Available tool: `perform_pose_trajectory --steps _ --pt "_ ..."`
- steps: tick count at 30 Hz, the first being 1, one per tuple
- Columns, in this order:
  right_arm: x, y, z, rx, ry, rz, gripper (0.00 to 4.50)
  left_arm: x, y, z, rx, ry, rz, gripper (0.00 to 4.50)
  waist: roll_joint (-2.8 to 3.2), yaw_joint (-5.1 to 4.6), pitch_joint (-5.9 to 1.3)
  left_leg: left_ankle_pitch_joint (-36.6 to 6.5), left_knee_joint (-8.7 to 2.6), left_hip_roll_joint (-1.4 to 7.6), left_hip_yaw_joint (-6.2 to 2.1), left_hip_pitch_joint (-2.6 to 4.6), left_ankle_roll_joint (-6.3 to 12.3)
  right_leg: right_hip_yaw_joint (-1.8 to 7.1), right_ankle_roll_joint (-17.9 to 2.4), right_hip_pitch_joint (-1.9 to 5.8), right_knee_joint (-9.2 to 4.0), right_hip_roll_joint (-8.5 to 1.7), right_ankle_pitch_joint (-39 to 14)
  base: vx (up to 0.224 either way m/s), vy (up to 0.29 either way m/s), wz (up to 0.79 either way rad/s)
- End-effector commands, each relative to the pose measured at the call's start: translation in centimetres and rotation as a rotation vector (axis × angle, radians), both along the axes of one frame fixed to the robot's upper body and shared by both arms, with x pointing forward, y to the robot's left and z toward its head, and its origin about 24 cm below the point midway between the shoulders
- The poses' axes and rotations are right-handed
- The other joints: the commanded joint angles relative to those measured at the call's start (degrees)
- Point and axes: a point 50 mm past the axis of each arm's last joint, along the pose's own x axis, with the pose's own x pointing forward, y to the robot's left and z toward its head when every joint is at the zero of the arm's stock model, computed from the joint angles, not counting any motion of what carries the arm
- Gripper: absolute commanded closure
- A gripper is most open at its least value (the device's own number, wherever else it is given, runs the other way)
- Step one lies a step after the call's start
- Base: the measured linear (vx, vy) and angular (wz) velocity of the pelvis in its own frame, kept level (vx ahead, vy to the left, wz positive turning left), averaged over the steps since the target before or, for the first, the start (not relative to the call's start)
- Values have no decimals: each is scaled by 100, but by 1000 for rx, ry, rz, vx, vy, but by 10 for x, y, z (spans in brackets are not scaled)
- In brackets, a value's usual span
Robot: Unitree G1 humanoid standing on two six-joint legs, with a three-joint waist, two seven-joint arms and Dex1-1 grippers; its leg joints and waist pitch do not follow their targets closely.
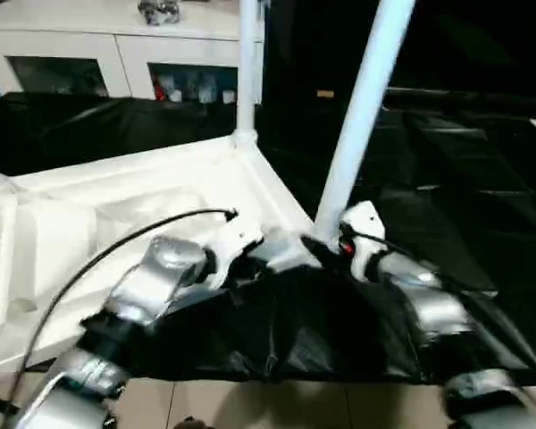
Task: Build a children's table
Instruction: Rotate leg to tighten
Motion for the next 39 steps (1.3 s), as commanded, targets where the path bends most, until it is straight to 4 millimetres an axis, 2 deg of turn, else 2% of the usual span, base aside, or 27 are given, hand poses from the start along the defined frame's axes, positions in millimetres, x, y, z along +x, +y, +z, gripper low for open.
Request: perform_pose_trajectory --steps 1,2,3,4,5,6,7,8,9,10,11,12,13,15,17,18,20,22,23,27,28,31,34,35,39 --pt "-6 14 -18 -45 70 -20 180 3 -16 -1 -42 -18 38 450 -42 -12 -277 -1993 -479 53 -45 66 -174 133 -652 153 -578 -234 -2834 0 0 0" --pt "-4 23 -18 -38 66 -44 180 4 -24 -1 -53 -17 36 450 -28 -13 -284 -2087 -477 51 -49 83 -185 128 -628 140 -593 -235 -2876 0 0 0" --pt "-1 47 -13 -42 34 -49 180 5 -41 -3 -60 -22 25 450 15 -4 -272 -2177 -481 43 -49 99 -193 134 -600 112 -609 -233 -2919 0 0 0" --pt "-1 57 -9 -50 12 -34 180 5 -47 -4 -60 -25 16 450 4 -17 -264 -2239 -484 39 -49 112 -203 129 -572 91 -634 -223 -2987 0 0 0" --pt "-1 63 -7 -50 -3 -9 180 5 -50 -5 -60 -27 13 450 -15 -16 -275 -2303 -484 32 -66 108 -207 118 -517 116 -631 -231 -3064 0 0 0" --pt "-2 69 -4 -38 -24 31 180 4 -53 -6 -57 -29 4 450 34 -3 -274 -2360 -494 36 -69 108 -176 123 -467 107 -651 -235 -3069 0 0 0" --pt "-2 68 -1 -8 -30 43 180 4 -53 -6 -52 -31 -10 450 37 -4 -271 -2405 -495 37 -69 108 -159 123 -452 104 -661 -237 -3071 0 0 0" --pt "-2 65 0 18 -27 48 124 3 -51 -6 -51 -30 -15 450 27 -10 -270 -2459 -503 35 -79 96 -126 118 -430 119 -658 -234 -3101 0 0 0" --pt "-2 60 1 43 -26 49 124 3 -48 -6 -51 -32 -19 450 19 6 -292 -2354 -504 37 -78 77 -89 130 -431 139 -647 -246 -3011 0 0 0" --pt "-2 58 1 53 -24 52 103 3 -47 -6 -53 -34 -24 450 33 12 -290 -2283 -513 46 -75 70 -64 133 -477 142 -644 -245 -2900 0 0 0" --pt "-2 54 2 71 -22 57 103 2 -45 -6 -56 -36 -32 450 50 9 -287 -2260 -520 45 -77 64 -52 132 -491 151 -643 -243 -2848 0 0 0" --pt "-2 41 3 83 -29 84 90 0 -35 -7 -42 -37 -53 450 50 16 -295 -2215 -526 51 -78 55 -32 129 -521 172 -638 -242 -2743 0 0 0" --pt "-2 38 4 81 -32 94 82 0 -33 -7 -39 -36 -60 450 39 24 -300 -2207 -528 56 -76 47 -4 129 -525 186 -637 -243 -2688 0 0 0" --pt "-4 25 4 59 -31 162 71 -3 -22 -9 -35 -22 -77 450 24 30 -314 -1922 -531 71 -62 3 63 144 -661 225 -587 -245 -2277 0 0 0" --pt "-9 13 3 31 -29 245 51 -4 -12 -9 -42 -17 -93 450 -4 38 -307 -1801 -515 66 -42 10 117 141 -766 227 -579 -237 -2155 0 0 0" --pt "-11 8 4 22 -28 281 41 -5 -9 -9 -52 -18 -104 450 0 54 -312 -1681 -506 73 -34 -5 165 147 -806 255 -560 -246 -2026 0 0 0" --pt "-12 -1 5 3 -32 325 41 -8 -4 -7 -80 -22 -140 450 -20 54 -318 -1544 -503 74 -30 -12 208 141 -841 266 -549 -251 -1998 0 0 0" --pt "-15 -11 9 -6 -33 395 41 -13 1 -2 -125 -38 -208 450 -21 81 -341 -1315 -479 82 -18 -1 265 147 -931 277 -522 -259 -1752 0 0 0" --pt "-16 -13 11 -6 -32 416 41 -15 2 0 -138 -39 -230 450 -18 81 -344 -1147 -475 88 -14 -17 309 144 -1024 285 -484 -246 -1480 0 0 0" --pt "-26 -20 17 -8 -23 579 41 -23 11 7 -156 -27 -337 450 7 109 -344 -948 -449 111 8 16 456 139 -1271 282 -409 -218 -855 0 0 0" --pt "-27 -21 18 -5 -22 601 41 -24 13 8 -160 -23 -359 450 -39 110 -331 -942 -450 111 17 10 476 137 -1278 280 -409 -207 -826 0 0 0" --pt "-28 -23 20 -3 -3 652 67 -26 18 9 -145 -8 -395 450 -27 130 -325 -986 -461 120 17 28 443 133 -1354 277 -386 -214 -865 0 0 0" --pt "-31 -24 18 -29 27 711 86 -26 23 9 -120 -2 -412 450 -39 143 -314 -1191 -475 128 24 51 360 145 -1291 267 -416 -232 -1168 0 0 0" --pt "-32 -24 17 -25 37 725 107 -25 24 9 -122 -3 -416 450 -40 147 -308 -1244 -478 131 29 57 326 154 -1271 262 -426 -235 -1215 0 0 0" --pt "-35 -24 17 4 64 760 128 -26 27 11 -141 15 -441 450 -55 167 -297 -1239 -477 131 35 56 301 164 -1258 262 -421 -242 -1218 0 0 0"
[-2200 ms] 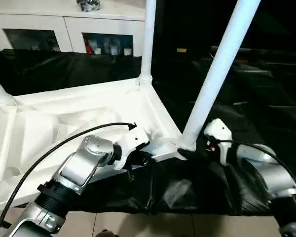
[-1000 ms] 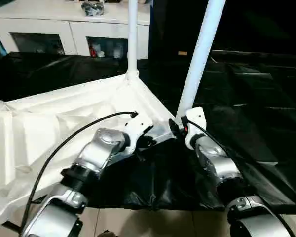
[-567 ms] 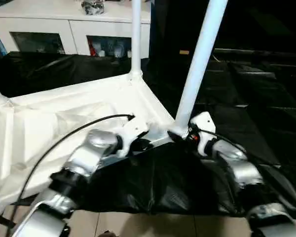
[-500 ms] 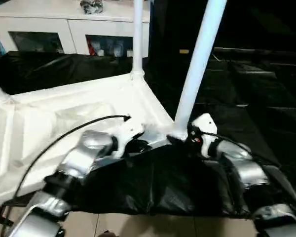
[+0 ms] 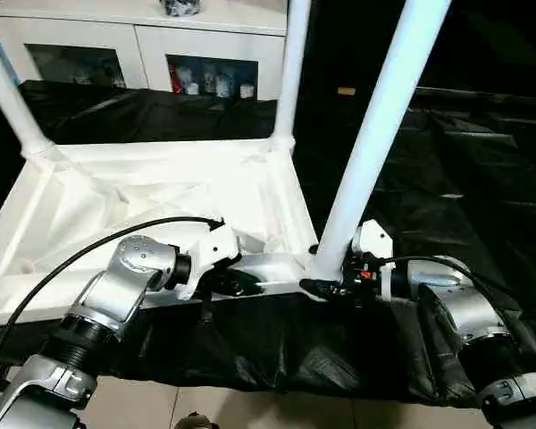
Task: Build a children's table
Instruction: Rotate leg to tighten
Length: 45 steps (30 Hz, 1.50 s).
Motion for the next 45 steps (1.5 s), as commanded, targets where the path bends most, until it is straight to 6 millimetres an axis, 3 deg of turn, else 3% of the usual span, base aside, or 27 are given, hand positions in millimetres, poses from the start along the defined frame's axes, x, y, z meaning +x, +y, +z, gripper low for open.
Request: perform_pose_trajectory --steps 1,6,12,13,17,21,24,27,31,33,35,37,40,41,45 --pt "-2 7 2 2 14 62 150 -3 -13 6 -80 7 -83 450 -42 -10 -303 -1247 -388 129 2 72 283 173 -1242 240 -355 -232 -1196 0 0 0" --pt "-5 9 0 15 33 84 173 -4 -12 5 -83 20 -99 450 -14 -7 -316 -1202 -385 130 -3 69 241 166 -1287 249 -338 -229 -1072 0 0 0" --pt "-10 15 -4 76 65 44 183 -1 -12 2 -78 28 -63 450 -22 7 -323 -1169 -381 130 1 74 251 164 -1303 253 -329 -227 -1000 0 0 0" --pt "-9 16 -7 82 60 0 184 2 -13 1 -67 20 -34 450 -65 6 -323 -1179 -379 127 9 71 253 165 -1291 255 -340 -224 -1045 0 0 0" --pt "1 22 -15 89 38 -205 184 10 -23 -2 -55 -2 69 450 -43 -20 -298 -1498 -429 122 -16 96 24 179 -1095 218 -417 -262 -1782 0 0 0" --pt "14 35 -27 104 57 -505 185 19 -49 -7 -53 -27 185 450 -35 -68 -292 -1781 -444 106 -42 113 -129 171 -887 204 -481 -274 -2329 0 0 0" --pt "18 44 -29 120 80 -622 185 20 -64 -8 -60 -30 212 450 -34 -95 -297 -1804 -456 103 -53 110 -165 176 -783 196 -505 -274 -2435 0 0 0" --pt "23 63 -30 63 39 -725 185 19 -86 -9 -70 -38 229 450 -9 -117 -295 -1732 -461 94 -46 90 -157 182 -786 184 -500 -249 -2204 0 0 0" --pt "23 79 -25 43 -27 -666 185 18 -101 -9 -78 -49 231 450 -3 -111 -318 -1777 -438 83 -37 108 -98 190 -721 185 -506 -245 -2156 0 0 0" --pt "25 76 -22 124 18 -692 129 18 -102 -8 -83 -52 227 450 3 -110 -319 -1717 -445 80 -36 83 -26 185 -745 203 -489 -228 -1958 0 0 0" --pt "25 72 -20 152 28 -668 115 18 -99 -8 -81 -60 216 450 11 -107 -322 -1725 -443 83 -35 89 1 187 -771 200 -486 -229 -1902 0 0 0" --pt "21 62 -17 162 20 -570 113 17 -88 -7 -83 -72 188 450 0 -96 -330 -1685 -438 89 -33 72 65 182 -818 226 -475 -226 -1768 0 0 0" --pt "17 51 -15 135 -5 -473 69 15 -77 -6 -81 -75 145 450 -9 -90 -335 -1424 -425 97 -25 32 178 179 -920 251 -438 -230 -1428 0 0 0" --pt "17 47 -14 127 -15 -447 69 14 -74 -6 -80 -76 125 450 -30 -74 -339 -1377 -416 92 -31 35 207 166 -932 266 -439 -242 -1485 0 0 0" --pt "11 31 -4 112 -32 -255 69 8 -57 -4 -94 -41 47 450 -21 -76 -342 -1192 -391 106 -6 47 338 170 -1087 258 -406 -229 -1168 0 0 0"
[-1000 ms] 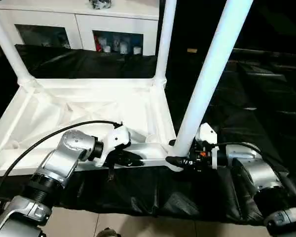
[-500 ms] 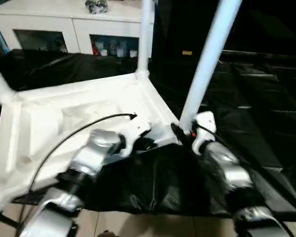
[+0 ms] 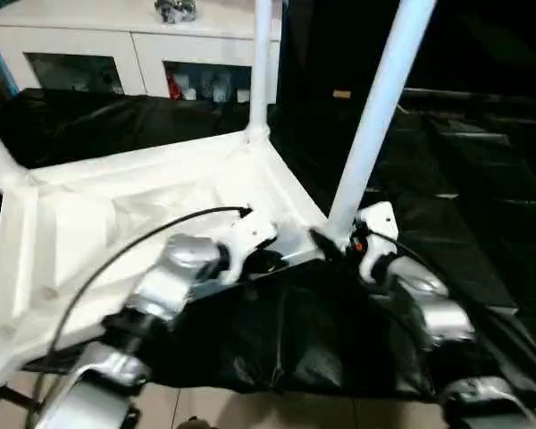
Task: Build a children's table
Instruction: Rotate leg to tighten
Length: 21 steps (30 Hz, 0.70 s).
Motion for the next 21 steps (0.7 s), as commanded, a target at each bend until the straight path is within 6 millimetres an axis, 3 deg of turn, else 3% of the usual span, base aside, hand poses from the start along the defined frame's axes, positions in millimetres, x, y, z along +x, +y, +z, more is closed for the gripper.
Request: perform_pose_trajectory --steps 1,4,6,12,14,16,20,21 --pt "-9 22 6 16 -5 231 69 -9 -19 3 -83 8 -129 450 -68 6 -299 -1172 -350 110 -8 40 345 168 -1137 240 -394 -236 -1121 0 0 0" --pt "-14 16 8 -7 7 333 69 -11 -13 5 -78 13 -166 450 -67 26 -285 -1189 -353 120 -8 32 370 164 -1198 248 -377 -229 -1100 0 0 0" --pt "-17 12 10 -19 21 406 104 -12 -8 6 -68 22 -196 450 -84 21 -280 -1231 -356 123 -4 38 358 167 -1212 243 -378 -234 -1128 0 0 0" --pt "-26 9 9 -55 94 578 146 -14 7 10 -57 58 -276 450 -77 52 -257 -1311 -366 140 7 54 324 166 -1248 226 -384 -235 -1280 0 0 0" --pt "-28 10 7 -59 113 608 152 -14 9 11 -53 61 -284 450 -78 56 -259 -1309 -370 145 5 53 297 167 -1242 227 -376 -243 -1314 0 0 0" --pt "-30 11 6 -62 124 632 187 -14 11 12 -52 62 -288 450 -90 48 -255 -1273 -367 147 10 50 296 171 -1279 222 -368 -241 -1208 0 0 0" --pt "-32 15 4 -54 129 645 198 -14 13 12 -46 65 -294 450 -93 59 -256 -1175 -358 146 19 50 326 173 -1326 228 -350 -246 -1064 0 0 0" --pt "-33 16 4 -50 132 651 226 -14 15 13 -45 65 -292 450 -93 59 -253 -1190 -359 145 20 52 323 172 -1322 228 -353 -246 -1080 0 0 0"
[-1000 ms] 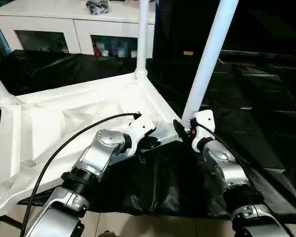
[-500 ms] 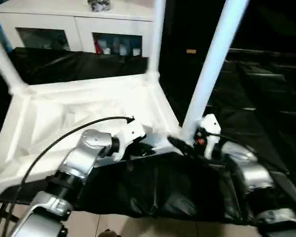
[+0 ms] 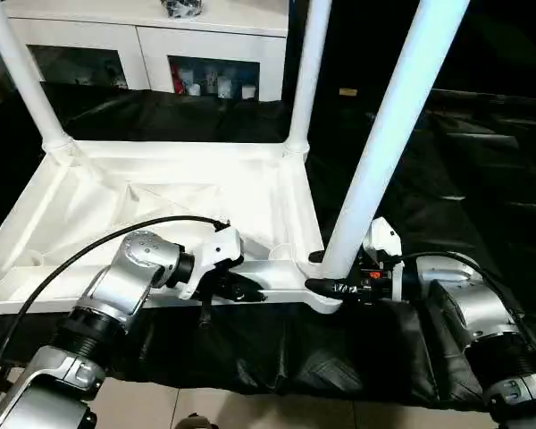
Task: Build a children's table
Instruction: Rotate leg to tighten
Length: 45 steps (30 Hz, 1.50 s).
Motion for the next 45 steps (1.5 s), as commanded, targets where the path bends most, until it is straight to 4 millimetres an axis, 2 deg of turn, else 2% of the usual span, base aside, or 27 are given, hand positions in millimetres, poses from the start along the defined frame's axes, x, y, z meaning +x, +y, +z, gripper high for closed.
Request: perform_pose_trajectory --steps 1,9,11,12,15,17,18,19,20,22,24,27,28,29,30,31,32,33,35,36,38,40,41,42,43,45 --pt "-12 23 -12 -26 65 133 226 0 -16 6 -64 -20 -54 450 -49 6 -283 -1201 -377 139 -25 58 320 160 -1319 227 -350 -244 -1089 0 0 0" --pt "-18 27 -16 11 105 130 248 -2 -15 3 -72 -9 -29 450 -63 3 -256 -1375 -408 145 -39 61 255 171 -1203 216 -386 -253 -1441 0 0 0" --pt "-19 27 -18 33 111 79 248 -1 -17 2 -78 -13 6 450 -63 2 -252 -1390 -411 146 -37 70 247 174 -1192 206 -392 -248 -1464 0 0 0" --pt "-15 27 -23 51 95 -43 248 2 -20 2 -83 -23 53 450 -53 -3 -247 -1399 -417 144 -39 67 228 182 -1176 201 -393 -254 -1465 0 0 0" --pt "-13 28 -25 74 90 -125 249 4 -24 1 -81 -39 90 450 -75 -20 -240 -1524 -435 132 -51 79 148 183 -1086 193 -435 -264 -1764 0 0 0" --pt "-8 29 -31 86 95 -259 249 6 -31 -3 -72 -52 124 450 -68 -40 -217 -1711 -456 130 -62 78 73 192 -963 166 -476 -271 -2151 0 0 0" --pt "-4 32 -40 88 117 -398 250 7 -42 -6 -68 -62 153 450 -67 -45 -210 -1844 -467 127 -77 90 26 183 -889 162 -509 -281 -2387 0 0 0" --pt "-4 32 -40 88 117 -398 250 7 -42 -6 -68 -62 153 450 -51 -58 -205 -1897 -480 135 -79 98 -14 190 -855 147 -521 -281 -2480 0 0 0" --pt "-3 33 -42 88 127 -434 250 7 -45 -7 -70 -62 159 450 -63 -74 -185 -2106 -491 117 -99 118 -75 174 -743 136 -562 -285 -2848 0 0 0" --pt "2 41 -48 89 147 -547 250 9 -60 -9 -76 -69 195 450 -71 -113 -178 -2341 -502 110 -125 136 -120 165 -584 118 -615 -301 -3290 0 0 0" --pt "8 54 -51 78 154 -638 251 10 -75 -11 -70 -82 224 450 -18 -161 -180 -2508 -514 103 -153 171 -172 151 -502 93 -663 -305 -3500 0 0 0" --pt "15 75 -48 88 162 -702 251 9 -91 -11 -72 -89 235 450 -17 -216 -187 -2682 -525 90 -184 169 -204 118 -413 92 -700 -292 -3623 0 0 0" --pt "16 83 -46 55 129 -684 251 8 -96 -11 -72 -94 234 450 -12 -220 -191 -2716 -533 94 -188 170 -197 116 -406 95 -704 -291 -3588 0 0 0" --pt "16 83 -46 55 129 -684 251 8 -96 -11 -72 -94 234 450 -1 -236 -194 -2749 -550 90 -196 150 -187 104 -412 112 -706 -277 -3471 0 0 0" --pt "18 93 -43 -15 43 -676 251 8 -101 -11 -73 -101 240 450 6 -232 -221 -2716 -557 78 -204 145 -184 97 -409 136 -709 -274 -3358 0 0 0" --pt "19 94 -43 -23 31 -679 251 8 -101 -11 -74 -102 241 450 8 -229 -218 -2722 -562 81 -208 149 -188 102 -421 118 -711 -283 -3342 0 0 0" --pt "20 93 -42 2 53 -695 251 8 -101 -10 -77 -102 238 450 2 -237 -215 -2783 -561 69 -213 161 -167 103 -430 109 -722 -277 -3364 0 0 0" --pt "21 90 -41 24 62 -709 217 8 -100 -10 -77 -102 237 450 7 -240 -209 -2863 -558 68 -223 171 -131 113 -426 95 -730 -272 -3378 0 0 0" --pt "22 87 -40 32 59 -708 184 8 -98 -10 -76 -103 234 450 16 -249 -212 -2930 -563 63 -238 163 -107 121 -452 92 -731 -268 -3321 0 0 0" --pt "22 83 -40 36 52 -691 181 8 -94 -10 -73 -107 228 450 37 -248 -219 -2951 -563 66 -236 169 -101 128 -482 86 -727 -266 -3261 0 0 0" --pt "19 76 -40 45 46 -633 171 8 -84 -9 -74 -109 216 450 21 -247 -222 -2948 -561 69 -231 160 -66 132 -514 96 -723 -265 -3171 0 0 0" --pt "16 69 -39 33 30 -562 157 7 -75 -9 -74 -103 194 450 15 -232 -245 -2785 -562 78 -219 133 -22 149 -587 132 -692 -266 -2921 0 0 0" --pt "11 59 -36 24 6 -470 142 5 -65 -8 -85 -97 152 450 4 -228 -250 -2636 -560 85 -197 115 19 168 -666 141 -667 -261 -2674 0 0 0" --pt "11 59 -36 24 5 -467 142 5 -65 -8 -85 -96 151 450 -12 -203 -279 -2390 -545 87 -188 88 89 171 -747 194 -616 -259 -2340 0 0 0" --pt "9 53 -34 21 -7 -420 142 4 -59 -6 -91 -93 127 450 -14 -202 -276 -2261 -545 91 -174 70 120 182 -793 198 -599 -257 -2167 0 0 0" --pt "5 45 -30 21 -7 -338 142 1 -52 -4 -103 -83 85 450 -27 -156 -292 -1940 -512 96 -133 91 233 189 -959 202 -557 -249 -1828 52 -34 5"
